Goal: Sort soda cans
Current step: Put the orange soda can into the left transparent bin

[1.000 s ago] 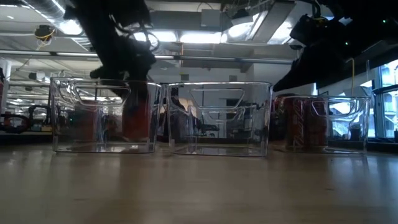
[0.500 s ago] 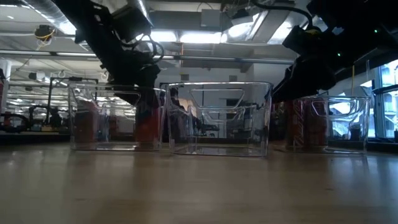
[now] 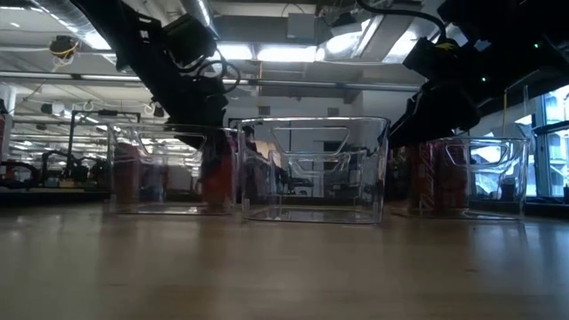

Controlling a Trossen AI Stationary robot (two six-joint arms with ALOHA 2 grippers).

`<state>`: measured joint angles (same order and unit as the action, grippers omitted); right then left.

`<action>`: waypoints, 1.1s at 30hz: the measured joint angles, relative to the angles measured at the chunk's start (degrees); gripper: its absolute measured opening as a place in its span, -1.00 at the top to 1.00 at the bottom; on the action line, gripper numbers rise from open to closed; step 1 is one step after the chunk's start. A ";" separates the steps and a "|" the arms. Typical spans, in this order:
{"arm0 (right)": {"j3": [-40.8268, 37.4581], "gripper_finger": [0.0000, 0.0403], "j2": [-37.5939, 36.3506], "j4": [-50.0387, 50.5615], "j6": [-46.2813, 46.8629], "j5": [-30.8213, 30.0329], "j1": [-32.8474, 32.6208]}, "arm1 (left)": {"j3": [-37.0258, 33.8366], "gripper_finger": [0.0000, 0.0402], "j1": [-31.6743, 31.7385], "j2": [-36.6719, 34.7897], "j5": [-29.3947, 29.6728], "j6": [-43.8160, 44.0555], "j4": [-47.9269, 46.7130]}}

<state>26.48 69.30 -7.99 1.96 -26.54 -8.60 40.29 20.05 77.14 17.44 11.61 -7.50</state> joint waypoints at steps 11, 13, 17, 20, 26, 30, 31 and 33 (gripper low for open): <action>0.00 -0.72 0.00 0.06 0.04 0.02 0.00 | 0.28 -0.52 1.53 3.87 -5.46 -5.97 6.04; 0.00 -0.72 0.00 0.04 0.04 0.04 0.00 | 0.28 -0.52 1.53 3.87 -5.65 -5.75 5.96; 0.00 -0.72 -0.02 0.04 0.07 0.10 0.00 | 0.28 -0.52 1.53 3.87 -5.54 -4.54 5.68; 0.00 -0.72 -0.02 0.04 0.07 0.13 0.00 | 0.28 -0.52 1.53 3.81 -5.37 -3.24 5.50; 0.00 -0.72 -0.02 0.04 0.07 0.15 0.00 | 1.47 -0.53 1.53 3.73 -5.50 -1.95 3.84; 0.00 -0.72 -0.02 0.07 0.09 0.17 0.00 | 3.31 -0.53 1.49 3.85 -6.19 -1.78 0.86; 0.00 -0.72 -0.02 0.07 0.09 0.17 0.00 | 3.59 -0.53 1.49 3.85 -6.23 -1.74 0.33; 0.00 -0.72 -0.02 0.04 0.08 0.17 0.00 | 3.93 -0.53 1.49 3.85 -6.27 -1.56 -0.34</action>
<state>26.48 69.28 -7.94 2.04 -26.37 -8.60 44.23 21.54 80.99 11.17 10.04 -7.84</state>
